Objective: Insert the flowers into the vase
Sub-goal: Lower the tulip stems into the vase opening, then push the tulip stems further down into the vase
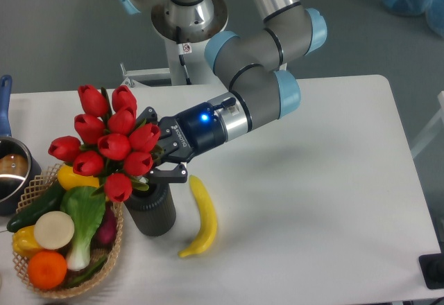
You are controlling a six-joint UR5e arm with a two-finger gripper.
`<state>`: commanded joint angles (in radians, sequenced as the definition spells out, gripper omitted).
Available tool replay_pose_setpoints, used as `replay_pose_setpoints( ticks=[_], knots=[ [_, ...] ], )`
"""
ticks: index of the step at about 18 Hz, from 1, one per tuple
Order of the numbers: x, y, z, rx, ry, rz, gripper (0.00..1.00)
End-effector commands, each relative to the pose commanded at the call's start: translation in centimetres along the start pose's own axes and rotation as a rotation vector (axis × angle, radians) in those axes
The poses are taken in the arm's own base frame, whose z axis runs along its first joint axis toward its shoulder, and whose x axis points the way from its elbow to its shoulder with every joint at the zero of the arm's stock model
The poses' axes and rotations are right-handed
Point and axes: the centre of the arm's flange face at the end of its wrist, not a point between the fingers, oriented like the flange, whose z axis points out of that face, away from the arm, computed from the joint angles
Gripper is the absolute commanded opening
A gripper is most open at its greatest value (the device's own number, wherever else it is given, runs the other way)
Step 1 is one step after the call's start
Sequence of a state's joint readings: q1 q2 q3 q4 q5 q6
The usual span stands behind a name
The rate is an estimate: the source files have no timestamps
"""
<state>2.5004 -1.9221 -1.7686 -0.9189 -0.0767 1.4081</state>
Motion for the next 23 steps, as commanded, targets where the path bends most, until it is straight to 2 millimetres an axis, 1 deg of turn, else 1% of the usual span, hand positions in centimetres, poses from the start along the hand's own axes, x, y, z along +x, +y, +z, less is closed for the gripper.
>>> replay_pose_setpoints(
  ticks=[5,11,14,16,20,23],
  knots=[
    [0.6,1.8,-0.2,0.005,-0.004,0.034,0.34],
    [1.2,2.9,-0.4,0.024,-0.007,0.037,0.34],
    [1.7,4.4,-0.5,0.027,-0.010,0.053,0.34],
    [1.8,4.5,-0.6,0.041,-0.012,0.047,0.34],
    [2.2,5.5,-0.6,0.041,-0.013,0.050,0.34],
    [2.3,5.7,-0.6,0.039,-0.014,0.053,0.34]
  ],
)
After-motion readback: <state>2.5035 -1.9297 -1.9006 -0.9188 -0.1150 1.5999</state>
